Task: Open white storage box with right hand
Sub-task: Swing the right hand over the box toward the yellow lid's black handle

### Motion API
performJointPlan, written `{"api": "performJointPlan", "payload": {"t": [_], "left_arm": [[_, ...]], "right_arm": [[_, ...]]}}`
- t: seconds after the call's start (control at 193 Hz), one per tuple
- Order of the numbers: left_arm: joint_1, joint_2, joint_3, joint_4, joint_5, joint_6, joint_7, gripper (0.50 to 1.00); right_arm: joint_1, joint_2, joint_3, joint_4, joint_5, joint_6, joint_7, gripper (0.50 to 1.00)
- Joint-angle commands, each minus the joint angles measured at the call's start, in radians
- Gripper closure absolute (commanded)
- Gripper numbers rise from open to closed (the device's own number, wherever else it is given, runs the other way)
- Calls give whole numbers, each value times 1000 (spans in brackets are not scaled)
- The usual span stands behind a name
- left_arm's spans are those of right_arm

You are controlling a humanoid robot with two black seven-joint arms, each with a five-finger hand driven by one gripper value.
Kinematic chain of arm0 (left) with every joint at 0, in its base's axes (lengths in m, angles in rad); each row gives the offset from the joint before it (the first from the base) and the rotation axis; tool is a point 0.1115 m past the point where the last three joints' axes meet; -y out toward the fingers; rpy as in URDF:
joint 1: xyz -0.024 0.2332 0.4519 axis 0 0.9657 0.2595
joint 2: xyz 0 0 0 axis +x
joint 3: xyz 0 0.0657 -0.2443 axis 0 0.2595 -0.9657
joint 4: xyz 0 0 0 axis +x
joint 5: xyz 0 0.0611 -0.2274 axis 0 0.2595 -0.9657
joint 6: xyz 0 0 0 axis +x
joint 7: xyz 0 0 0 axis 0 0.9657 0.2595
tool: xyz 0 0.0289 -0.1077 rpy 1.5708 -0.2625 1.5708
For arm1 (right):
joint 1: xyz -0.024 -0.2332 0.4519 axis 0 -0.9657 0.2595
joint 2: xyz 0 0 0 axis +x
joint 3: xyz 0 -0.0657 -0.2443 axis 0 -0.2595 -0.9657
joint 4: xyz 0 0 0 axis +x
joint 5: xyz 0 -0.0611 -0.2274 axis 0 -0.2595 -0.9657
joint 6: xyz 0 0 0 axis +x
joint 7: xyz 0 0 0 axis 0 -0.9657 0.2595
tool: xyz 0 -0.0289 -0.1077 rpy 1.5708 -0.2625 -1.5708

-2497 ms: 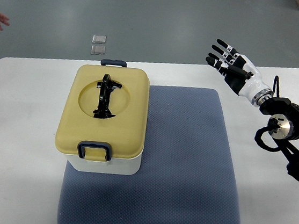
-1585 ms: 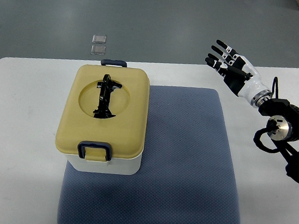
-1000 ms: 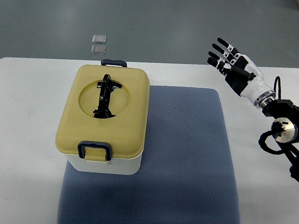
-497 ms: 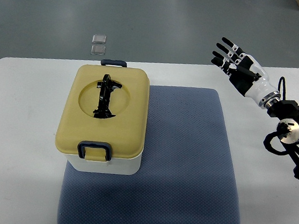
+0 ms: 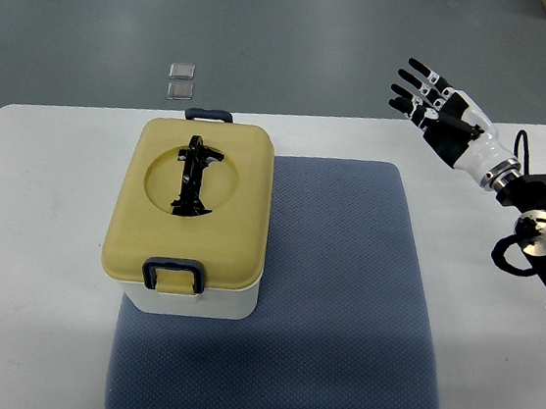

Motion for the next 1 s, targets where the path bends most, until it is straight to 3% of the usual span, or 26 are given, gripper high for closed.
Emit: {"api": "performJointPlan", "payload": {"t": [0.0,0.187,0.326,0.611,0.772,0.995], "left_arm": [[0,0,0,0,0,0,0,500],[0,0,0,0,0,0,0,500],[-1,0,0,0,0,0,0,500],[0,0,0,0,0,0,0,500],[-1,0,-2,0,0,0,0,500],[0,0,0,-1,0,0,0,500]], "right_arm": [[40,-29,-55,0,2,18,11,572],[201,-133,-396,2,80,6,136,576],[379,-139,-643,8,89,-25,260,576],[696,-119,-898,38,31,-30,377,576],[845,-80,-1002,94,-84,-31,377,579],[908,-12,-1007,127,-345,-42,377,579]]}}
